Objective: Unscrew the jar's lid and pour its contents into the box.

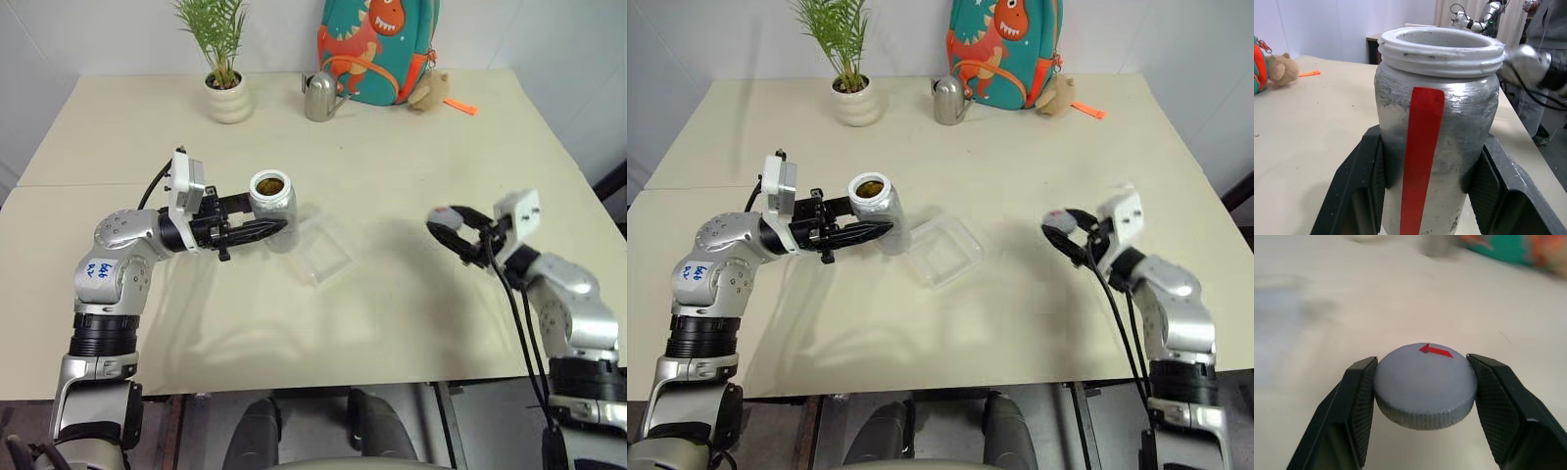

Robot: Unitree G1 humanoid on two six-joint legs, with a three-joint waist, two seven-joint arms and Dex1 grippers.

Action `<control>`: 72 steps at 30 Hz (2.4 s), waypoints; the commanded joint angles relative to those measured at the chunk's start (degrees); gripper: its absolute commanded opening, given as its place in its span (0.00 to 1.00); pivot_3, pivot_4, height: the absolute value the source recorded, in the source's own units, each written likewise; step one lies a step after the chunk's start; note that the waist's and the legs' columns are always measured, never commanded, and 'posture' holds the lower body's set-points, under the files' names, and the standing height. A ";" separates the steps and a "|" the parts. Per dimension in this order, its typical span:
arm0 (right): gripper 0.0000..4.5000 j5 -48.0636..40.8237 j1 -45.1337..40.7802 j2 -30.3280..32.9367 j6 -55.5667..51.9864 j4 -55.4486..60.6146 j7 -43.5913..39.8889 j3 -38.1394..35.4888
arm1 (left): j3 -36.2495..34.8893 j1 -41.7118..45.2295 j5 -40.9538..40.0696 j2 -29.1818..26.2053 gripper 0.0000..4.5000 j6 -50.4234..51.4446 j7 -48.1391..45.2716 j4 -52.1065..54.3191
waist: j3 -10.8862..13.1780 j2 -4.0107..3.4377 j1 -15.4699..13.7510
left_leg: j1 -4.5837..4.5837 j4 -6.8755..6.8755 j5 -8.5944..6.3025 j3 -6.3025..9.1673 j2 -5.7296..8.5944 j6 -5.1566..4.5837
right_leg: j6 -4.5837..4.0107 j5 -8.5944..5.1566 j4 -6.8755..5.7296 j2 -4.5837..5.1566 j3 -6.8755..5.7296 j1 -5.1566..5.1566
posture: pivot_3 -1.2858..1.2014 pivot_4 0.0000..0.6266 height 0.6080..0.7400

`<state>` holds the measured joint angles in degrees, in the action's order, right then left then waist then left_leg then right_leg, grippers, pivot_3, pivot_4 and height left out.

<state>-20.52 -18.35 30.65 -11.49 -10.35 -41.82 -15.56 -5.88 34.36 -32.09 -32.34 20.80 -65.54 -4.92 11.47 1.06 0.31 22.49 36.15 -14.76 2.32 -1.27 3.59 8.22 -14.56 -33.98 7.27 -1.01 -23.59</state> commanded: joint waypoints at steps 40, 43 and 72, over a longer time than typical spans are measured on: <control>1.00 -17.47 3.56 18.94 -20.90 37.89 -11.50 3.18 | 8.32 16.25 23.69 -0.80 0.41 -24.20 7.39 -16.26 | 0.01 0.09 -0.55 | -0.02 0.03 -0.09 -0.11 0.02 -0.23 | 0.13 0.10 0.15 -0.05 0.18 0.11 | 0.52 0.24 1.00; 1.00 -17.01 3.97 18.75 -20.60 37.75 -11.61 3.36 | 10.01 15.85 29.65 -0.61 0.41 -34.76 11.83 -17.71 | 0.01 0.09 -0.64 | -0.04 0.04 -0.08 -0.11 0.02 -0.22 | 0.13 0.10 0.15 -0.05 0.18 0.11 | 0.52 0.24 1.00; 1.00 -13.87 4.27 11.97 -18.73 36.07 -7.80 6.23 | 54.24 38.00 123.51 -7.08 0.41 -50.05 131.50 -39.31 | 0.03 0.19 -1.67 | 0.03 -0.02 -0.08 -0.30 0.07 -0.20 | 0.34 0.22 0.23 -0.03 0.30 0.01 | 0.52 0.24 1.00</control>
<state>-34.24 -14.20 42.76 -31.37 24.61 -49.82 -8.79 48.14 70.88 91.35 -39.14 -30.60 64.28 -43.78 11.50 1.25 -1.36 22.52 36.13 -14.84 2.02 -1.20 3.40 8.55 -14.33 -33.76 7.24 -0.70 -23.59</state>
